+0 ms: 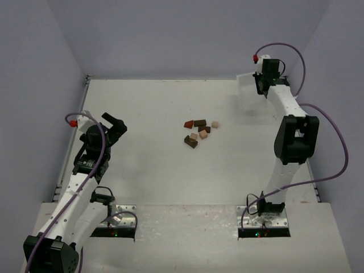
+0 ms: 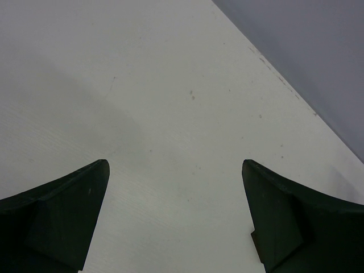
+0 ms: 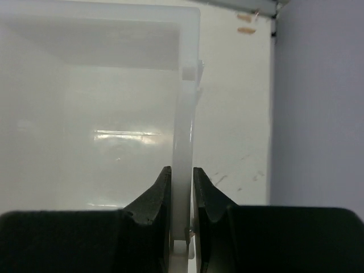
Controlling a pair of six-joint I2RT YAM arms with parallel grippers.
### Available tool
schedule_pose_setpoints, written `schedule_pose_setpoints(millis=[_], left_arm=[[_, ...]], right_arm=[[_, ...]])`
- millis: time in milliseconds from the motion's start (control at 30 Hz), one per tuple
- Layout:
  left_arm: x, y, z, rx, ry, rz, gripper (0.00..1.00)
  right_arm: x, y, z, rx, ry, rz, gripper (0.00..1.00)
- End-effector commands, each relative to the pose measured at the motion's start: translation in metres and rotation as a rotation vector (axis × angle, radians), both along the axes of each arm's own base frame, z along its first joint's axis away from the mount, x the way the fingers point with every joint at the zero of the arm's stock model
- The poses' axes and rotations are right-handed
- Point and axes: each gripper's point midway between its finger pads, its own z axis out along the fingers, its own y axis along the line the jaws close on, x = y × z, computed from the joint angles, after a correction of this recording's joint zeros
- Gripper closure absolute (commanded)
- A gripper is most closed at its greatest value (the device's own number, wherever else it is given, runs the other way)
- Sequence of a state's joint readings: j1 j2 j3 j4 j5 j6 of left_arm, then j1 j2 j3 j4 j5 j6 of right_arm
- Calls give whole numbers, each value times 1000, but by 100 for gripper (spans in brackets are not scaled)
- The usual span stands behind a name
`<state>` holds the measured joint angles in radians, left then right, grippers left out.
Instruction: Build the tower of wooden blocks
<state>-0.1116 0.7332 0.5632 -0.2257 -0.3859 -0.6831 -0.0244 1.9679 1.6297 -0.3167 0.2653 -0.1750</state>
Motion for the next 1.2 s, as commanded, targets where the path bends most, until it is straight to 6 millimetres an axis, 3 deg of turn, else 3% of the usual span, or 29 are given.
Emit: schedule_pose_setpoints(millis=[0,67,200,400,467,533,600,667,700,767,933,1000,1067,1133,1167], left_arm=[[11,-3,30,-4,-93,-19,0],[13,-4,31,-2,-98,-28,0],[16,-8,30,-3,-101,-50,0],[18,-10,30,0,-98,-68,0],[18,-11,31,0,-100,-72,0],[17,-13,32,-1,-103,-81,0],[16,-13,32,-2,-106,-86,0],[16,-17,34,-8,-110,-109,0],[16,-19,35,-10,-112,-117,0],[17,-22,38,-13,-115,-134,0],[18,-29,38,-17,-99,-177,0],[18,-34,38,-26,-86,-203,0],[19,-41,36,-38,-75,-237,0],[22,-51,35,-56,-68,-287,0],[24,-57,35,-66,-62,-321,0]], right_arm=[[-15,29,-46,414,129,-40,100],[-13,12,-55,465,126,-96,100],[-11,-2,-73,476,130,-107,100],[-16,-4,-88,472,159,-97,92],[-17,-5,-87,477,158,-105,82],[-19,-3,-84,482,154,-103,56],[-19,-4,-76,476,139,-102,41],[-22,-8,-60,452,128,-114,11],[-23,-10,-50,443,113,-113,3],[-26,-9,-28,433,81,-101,1],[-43,14,34,421,-34,-14,1],[-53,50,62,361,-84,82,1],[-66,87,70,324,-94,148,1],[-79,111,73,281,-99,161,1],[-88,137,75,277,-103,181,1]])
